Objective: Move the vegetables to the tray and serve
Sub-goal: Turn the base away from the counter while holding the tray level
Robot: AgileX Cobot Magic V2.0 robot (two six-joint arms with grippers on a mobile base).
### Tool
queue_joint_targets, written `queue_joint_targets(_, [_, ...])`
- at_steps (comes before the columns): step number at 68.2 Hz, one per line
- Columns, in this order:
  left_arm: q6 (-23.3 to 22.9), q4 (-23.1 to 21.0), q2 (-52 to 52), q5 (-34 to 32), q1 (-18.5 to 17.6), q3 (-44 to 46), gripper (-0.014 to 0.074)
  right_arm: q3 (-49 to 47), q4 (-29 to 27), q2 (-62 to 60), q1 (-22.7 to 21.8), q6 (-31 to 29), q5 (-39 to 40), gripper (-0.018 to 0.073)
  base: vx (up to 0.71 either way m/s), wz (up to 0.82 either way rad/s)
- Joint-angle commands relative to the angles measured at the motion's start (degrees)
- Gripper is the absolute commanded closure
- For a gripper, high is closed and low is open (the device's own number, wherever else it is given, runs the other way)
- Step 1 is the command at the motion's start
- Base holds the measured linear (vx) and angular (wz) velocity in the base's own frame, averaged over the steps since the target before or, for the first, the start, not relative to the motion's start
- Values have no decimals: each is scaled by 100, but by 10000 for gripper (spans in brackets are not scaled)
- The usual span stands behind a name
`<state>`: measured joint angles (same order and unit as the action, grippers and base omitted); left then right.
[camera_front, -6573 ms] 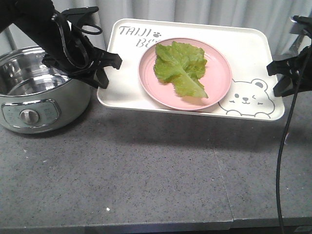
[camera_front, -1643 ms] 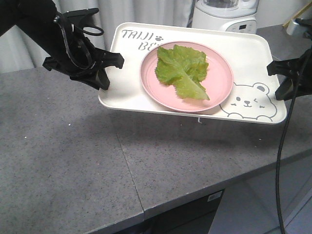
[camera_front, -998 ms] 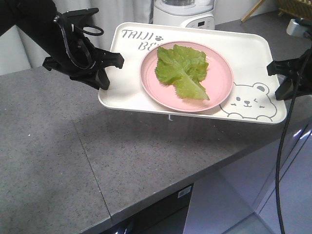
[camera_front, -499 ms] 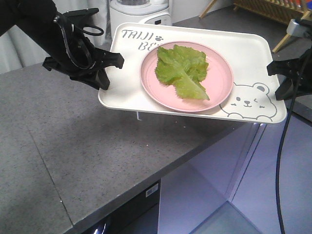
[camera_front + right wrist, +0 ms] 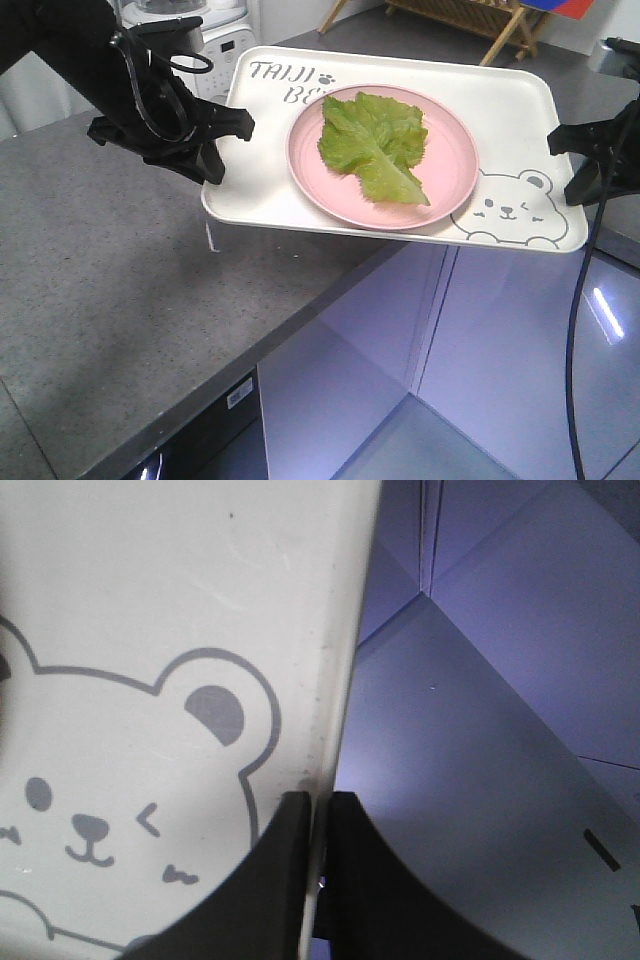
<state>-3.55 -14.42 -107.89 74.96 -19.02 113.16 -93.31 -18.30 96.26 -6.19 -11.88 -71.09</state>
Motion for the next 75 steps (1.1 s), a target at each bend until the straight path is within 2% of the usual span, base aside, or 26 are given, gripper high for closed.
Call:
queue_joint_targets(1, [135,-941,302,-328,-196,166,602,-170,-935,-295,153,-83,-242,565,-1,-31])
queue_joint_targets(75, [135,-941,302,-328,-196,166,602,-170,-935,-295,153,-83,-242,565,-1,-31])
